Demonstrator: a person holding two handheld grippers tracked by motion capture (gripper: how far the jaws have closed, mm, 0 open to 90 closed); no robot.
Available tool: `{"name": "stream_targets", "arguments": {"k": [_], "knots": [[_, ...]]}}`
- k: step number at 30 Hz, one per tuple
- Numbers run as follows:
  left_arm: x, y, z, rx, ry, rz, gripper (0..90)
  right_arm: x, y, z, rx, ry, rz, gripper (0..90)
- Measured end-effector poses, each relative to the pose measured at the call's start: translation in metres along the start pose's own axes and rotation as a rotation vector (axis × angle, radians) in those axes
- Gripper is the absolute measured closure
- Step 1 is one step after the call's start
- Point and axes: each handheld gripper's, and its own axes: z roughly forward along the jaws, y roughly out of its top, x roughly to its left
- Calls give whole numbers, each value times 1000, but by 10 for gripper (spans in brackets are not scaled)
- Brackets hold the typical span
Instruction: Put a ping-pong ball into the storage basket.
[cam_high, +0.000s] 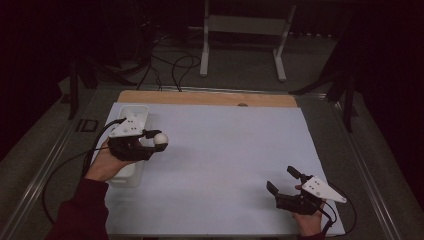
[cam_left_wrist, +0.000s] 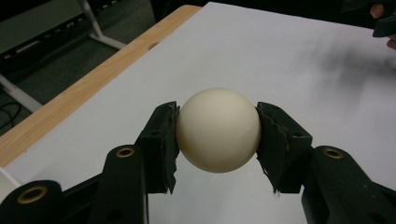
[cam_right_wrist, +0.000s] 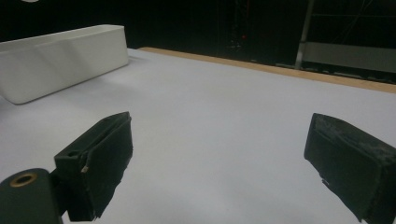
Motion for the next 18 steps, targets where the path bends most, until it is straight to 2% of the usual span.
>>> {"name": "stream_targets", "arguments": {"k": [18], "knots": [[6,-8,-16,-6,39,-15,513,-1,0,0,-1,-1,1,74]]}}
